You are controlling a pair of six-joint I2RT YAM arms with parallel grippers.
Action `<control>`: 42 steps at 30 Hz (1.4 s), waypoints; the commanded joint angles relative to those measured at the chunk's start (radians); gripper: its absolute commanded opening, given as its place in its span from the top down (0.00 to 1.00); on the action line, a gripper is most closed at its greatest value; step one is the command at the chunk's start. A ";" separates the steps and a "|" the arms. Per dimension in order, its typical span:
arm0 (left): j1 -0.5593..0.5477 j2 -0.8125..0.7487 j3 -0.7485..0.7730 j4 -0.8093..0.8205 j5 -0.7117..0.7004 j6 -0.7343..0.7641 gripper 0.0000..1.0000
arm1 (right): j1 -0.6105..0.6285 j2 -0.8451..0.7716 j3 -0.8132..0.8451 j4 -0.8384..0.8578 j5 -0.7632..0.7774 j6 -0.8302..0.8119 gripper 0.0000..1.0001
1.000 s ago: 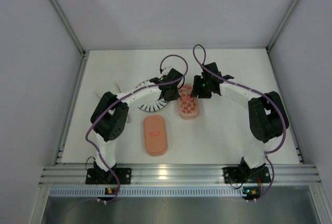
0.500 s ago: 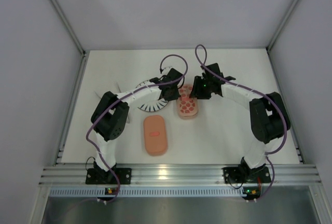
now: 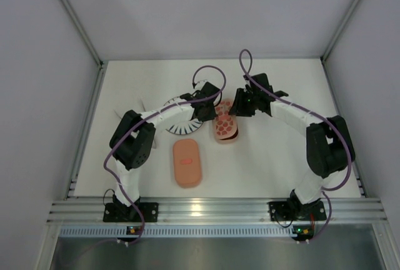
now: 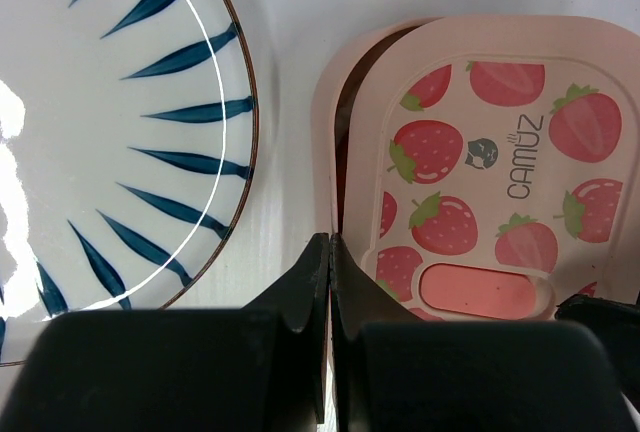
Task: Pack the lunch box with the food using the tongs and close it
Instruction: Pick up the box lid from the packing box.
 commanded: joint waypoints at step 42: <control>0.047 -0.180 -0.069 0.002 -0.042 0.034 1.00 | -0.295 -0.242 -0.010 -0.016 -0.073 0.152 1.00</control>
